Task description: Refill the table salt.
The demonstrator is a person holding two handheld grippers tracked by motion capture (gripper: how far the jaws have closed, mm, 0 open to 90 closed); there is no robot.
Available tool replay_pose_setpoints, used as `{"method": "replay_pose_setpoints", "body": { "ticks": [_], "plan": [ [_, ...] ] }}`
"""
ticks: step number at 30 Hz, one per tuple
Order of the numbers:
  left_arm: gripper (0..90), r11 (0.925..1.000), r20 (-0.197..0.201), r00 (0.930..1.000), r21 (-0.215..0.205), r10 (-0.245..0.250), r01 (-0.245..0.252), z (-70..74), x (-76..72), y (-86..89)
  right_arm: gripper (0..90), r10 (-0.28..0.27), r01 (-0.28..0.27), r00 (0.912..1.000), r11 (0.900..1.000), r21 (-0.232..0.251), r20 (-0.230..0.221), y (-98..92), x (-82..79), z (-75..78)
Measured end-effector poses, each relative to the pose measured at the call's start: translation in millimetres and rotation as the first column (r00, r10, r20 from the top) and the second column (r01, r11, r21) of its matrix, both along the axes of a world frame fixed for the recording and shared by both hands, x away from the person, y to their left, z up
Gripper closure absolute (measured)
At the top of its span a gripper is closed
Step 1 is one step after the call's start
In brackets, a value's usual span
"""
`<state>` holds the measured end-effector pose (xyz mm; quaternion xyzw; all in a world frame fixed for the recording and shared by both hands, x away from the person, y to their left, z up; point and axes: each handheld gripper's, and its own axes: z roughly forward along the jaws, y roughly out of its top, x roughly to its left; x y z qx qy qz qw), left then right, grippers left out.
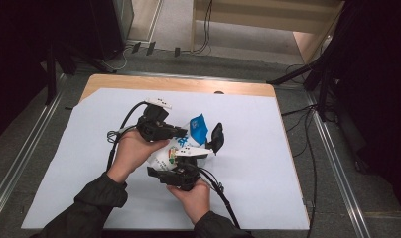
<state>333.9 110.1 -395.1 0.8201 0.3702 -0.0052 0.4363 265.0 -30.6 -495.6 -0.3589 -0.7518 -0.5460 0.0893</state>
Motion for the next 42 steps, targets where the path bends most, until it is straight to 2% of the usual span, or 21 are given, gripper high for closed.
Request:
{"method": "replay_pose_setpoints", "body": {
  "ticks": [15,19,42],
  "plan": [
    [90.0,0.9999,0.012,0.9999,0.014,0.009,-0.009,0.9,-1.0,-0.9,59.4,0.002,-0.002,0.9999,1.000,0.019,-0.011,-0.3,-0.4,0.5],
    [90.0,0.9999,0.014,0.9998,0.005,0.012,-0.012,0.3,-0.9,-1.6,60.1,0.001,0.000,0.9999,1.000,0.019,-0.013,0.1,-0.1,0.3],
    [90.0,0.9999,0.016,0.9998,0.006,0.015,-0.015,-1.0,-0.3,0.6,61.3,0.006,-0.005,0.9998,1.000,0.022,-0.021,1.0,0.2,0.4]
  ]
}}
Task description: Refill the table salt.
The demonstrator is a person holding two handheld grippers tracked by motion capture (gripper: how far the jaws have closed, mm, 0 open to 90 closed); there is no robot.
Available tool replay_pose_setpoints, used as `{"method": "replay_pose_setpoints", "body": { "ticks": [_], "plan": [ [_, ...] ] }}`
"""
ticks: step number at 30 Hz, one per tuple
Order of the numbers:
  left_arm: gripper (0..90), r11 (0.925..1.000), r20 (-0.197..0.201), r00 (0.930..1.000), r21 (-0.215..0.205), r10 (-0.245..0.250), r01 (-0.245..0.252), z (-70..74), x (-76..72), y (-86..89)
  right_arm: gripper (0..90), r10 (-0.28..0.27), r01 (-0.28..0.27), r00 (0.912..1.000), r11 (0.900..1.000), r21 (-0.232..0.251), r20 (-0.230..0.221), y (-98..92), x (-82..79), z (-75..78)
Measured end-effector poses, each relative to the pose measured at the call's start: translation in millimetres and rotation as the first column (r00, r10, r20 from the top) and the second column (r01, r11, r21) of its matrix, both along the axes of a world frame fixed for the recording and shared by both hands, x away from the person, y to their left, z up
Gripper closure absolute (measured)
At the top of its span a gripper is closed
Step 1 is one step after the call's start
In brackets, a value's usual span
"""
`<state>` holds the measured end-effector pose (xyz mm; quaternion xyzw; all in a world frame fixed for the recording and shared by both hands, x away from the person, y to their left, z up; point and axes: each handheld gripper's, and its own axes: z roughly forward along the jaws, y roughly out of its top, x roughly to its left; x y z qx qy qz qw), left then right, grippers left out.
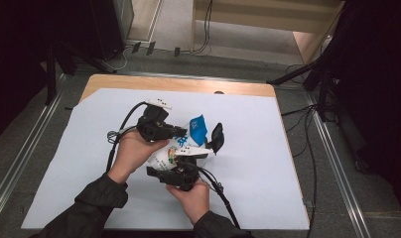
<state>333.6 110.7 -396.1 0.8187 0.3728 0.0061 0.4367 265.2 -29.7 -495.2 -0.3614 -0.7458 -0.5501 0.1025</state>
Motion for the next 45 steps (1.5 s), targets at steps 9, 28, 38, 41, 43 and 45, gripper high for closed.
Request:
{"method": "replay_pose_setpoints", "body": {
  "ticks": [9,28,38,41,43,45],
  "plan": [
    [90.0,1.0000,-0.004,1.0000,-0.009,0.004,-0.004,0.0,0.1,0.0,60.1,0.003,-0.002,1.0000,1.000,-0.008,0.009,1.4,-0.2,1.5],
    [90.0,0.9997,-0.003,1.0000,-0.025,0.006,-0.006,1.6,0.0,2.1,63.2,-0.005,0.005,1.0000,1.000,0.011,0.000,0.4,-1.0,2.6],
    [90.0,0.9996,0.002,1.0000,-0.028,0.003,-0.003,2.0,-0.1,2.6,63.4,-0.014,0.014,0.9999,1.000,0.016,0.003,-0.6,-1.9,2.4],
    [90.0,0.9997,-0.001,1.0000,-0.025,0.002,-0.002,1.9,0.0,2.6,63.5,-0.016,0.016,0.9999,1.000,0.023,-0.003,-0.7,-2.2,2.1],
    [90.0,0.9997,-0.003,1.0000,-0.024,0.005,-0.005,1.8,0.1,2.3,63.5,-0.016,0.016,0.9998,1.000,0.027,-0.008,-0.3,-2.3,1.9],
    [90.0,0.9997,-0.002,1.0000,-0.024,0.003,-0.004,2.1,0.2,2.7,63.6,-0.017,0.017,0.9998,1.000,0.027,-0.007,-0.4,-2.3,2.1]
  ]
}}
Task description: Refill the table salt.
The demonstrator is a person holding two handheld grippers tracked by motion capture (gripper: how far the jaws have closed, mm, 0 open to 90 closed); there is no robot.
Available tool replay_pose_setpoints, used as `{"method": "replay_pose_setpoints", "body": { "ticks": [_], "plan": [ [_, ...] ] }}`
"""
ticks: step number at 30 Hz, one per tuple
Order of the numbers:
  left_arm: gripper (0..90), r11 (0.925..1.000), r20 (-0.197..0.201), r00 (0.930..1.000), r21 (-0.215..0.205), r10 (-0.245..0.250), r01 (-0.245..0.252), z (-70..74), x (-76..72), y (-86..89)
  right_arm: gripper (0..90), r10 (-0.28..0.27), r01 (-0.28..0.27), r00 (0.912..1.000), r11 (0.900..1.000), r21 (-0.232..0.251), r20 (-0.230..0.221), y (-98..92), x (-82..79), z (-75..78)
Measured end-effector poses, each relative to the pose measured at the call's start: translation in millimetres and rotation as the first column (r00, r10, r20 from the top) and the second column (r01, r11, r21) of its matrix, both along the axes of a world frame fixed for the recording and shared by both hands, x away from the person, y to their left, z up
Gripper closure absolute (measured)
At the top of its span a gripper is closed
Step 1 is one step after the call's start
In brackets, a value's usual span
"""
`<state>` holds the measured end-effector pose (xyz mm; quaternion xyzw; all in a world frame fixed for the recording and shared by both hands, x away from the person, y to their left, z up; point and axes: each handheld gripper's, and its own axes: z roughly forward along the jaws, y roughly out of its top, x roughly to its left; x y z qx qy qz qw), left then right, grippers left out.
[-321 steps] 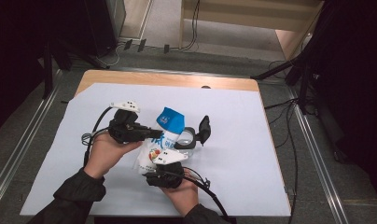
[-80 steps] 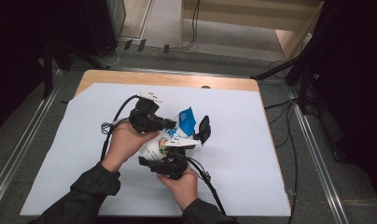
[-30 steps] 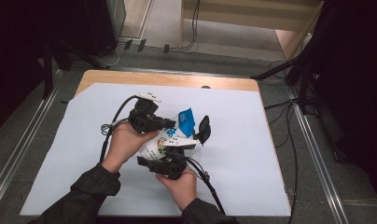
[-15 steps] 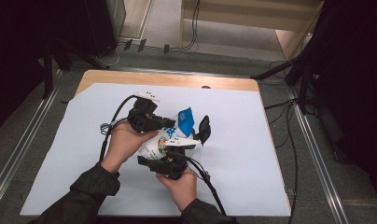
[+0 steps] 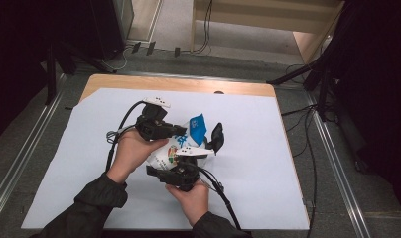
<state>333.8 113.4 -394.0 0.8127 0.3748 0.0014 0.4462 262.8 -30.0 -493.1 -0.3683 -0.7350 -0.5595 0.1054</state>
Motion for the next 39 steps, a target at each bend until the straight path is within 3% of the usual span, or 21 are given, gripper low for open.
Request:
{"method": "replay_pose_setpoints", "body": {
  "ticks": [17,39],
  "plan": [
    [90.0,1.0000,0.002,1.0000,-0.003,-0.001,0.001,0.0,1.0,0.6,63.9,0.004,-0.004,0.9998,1.000,0.020,-0.022,-1.1,0.7,0.4],
    [90.0,0.9993,0.023,0.9991,0.008,-0.035,0.035,-0.4,-0.2,-2.5,64.2,0.007,-0.005,0.9987,1.000,0.031,-0.050,-2.0,1.6,-0.2]
  ]
}}
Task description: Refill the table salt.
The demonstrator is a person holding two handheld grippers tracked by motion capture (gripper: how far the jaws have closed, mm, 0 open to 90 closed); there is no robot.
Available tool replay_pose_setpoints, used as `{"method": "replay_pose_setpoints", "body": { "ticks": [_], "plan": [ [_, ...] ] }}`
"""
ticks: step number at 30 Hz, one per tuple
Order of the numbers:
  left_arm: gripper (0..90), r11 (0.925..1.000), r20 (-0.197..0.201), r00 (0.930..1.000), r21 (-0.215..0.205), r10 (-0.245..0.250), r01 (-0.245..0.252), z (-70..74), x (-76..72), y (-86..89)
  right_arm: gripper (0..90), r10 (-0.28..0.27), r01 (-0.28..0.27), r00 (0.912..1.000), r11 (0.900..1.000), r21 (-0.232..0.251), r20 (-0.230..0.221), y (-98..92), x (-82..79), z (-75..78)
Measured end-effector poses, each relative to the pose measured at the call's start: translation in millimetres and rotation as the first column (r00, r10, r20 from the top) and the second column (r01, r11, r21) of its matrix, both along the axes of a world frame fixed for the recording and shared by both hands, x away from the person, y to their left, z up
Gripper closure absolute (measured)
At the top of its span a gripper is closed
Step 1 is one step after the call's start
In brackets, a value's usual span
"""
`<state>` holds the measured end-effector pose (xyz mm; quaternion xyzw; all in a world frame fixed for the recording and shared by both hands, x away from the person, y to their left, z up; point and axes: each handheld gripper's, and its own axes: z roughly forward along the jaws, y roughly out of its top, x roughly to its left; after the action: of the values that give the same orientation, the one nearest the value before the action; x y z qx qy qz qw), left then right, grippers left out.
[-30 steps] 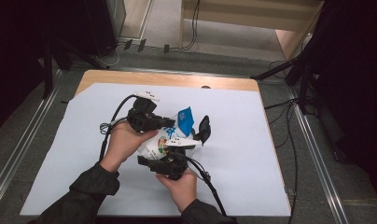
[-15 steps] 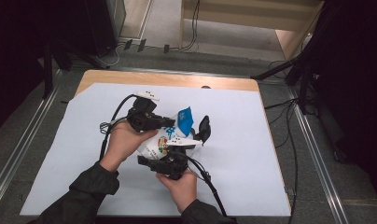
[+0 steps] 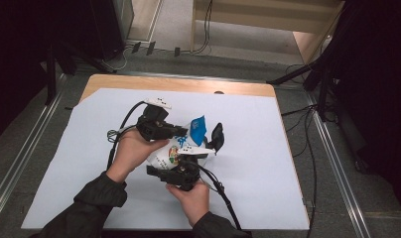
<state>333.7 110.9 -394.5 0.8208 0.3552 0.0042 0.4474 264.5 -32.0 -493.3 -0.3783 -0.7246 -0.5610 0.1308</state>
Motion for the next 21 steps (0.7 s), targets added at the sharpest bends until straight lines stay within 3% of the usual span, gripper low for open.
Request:
{"method": "replay_pose_setpoints", "body": {
  "ticks": [7,21],
  "plan": [
    [90.0,1.0000,-0.014,0.9999,-0.004,-0.006,0.006,0.5,2.0,-0.5,64.2,0.000,0.000,1.0000,1.000,0.011,-0.001,-0.5,0.5,0.8],
    [90.0,0.9995,-0.011,0.9997,-0.024,0.020,-0.020,-0.3,3.1,1.2,61.9,0.005,-0.004,0.9993,0.999,-0.035,0.038,1.0,1.4,5.1]
  ]
}}
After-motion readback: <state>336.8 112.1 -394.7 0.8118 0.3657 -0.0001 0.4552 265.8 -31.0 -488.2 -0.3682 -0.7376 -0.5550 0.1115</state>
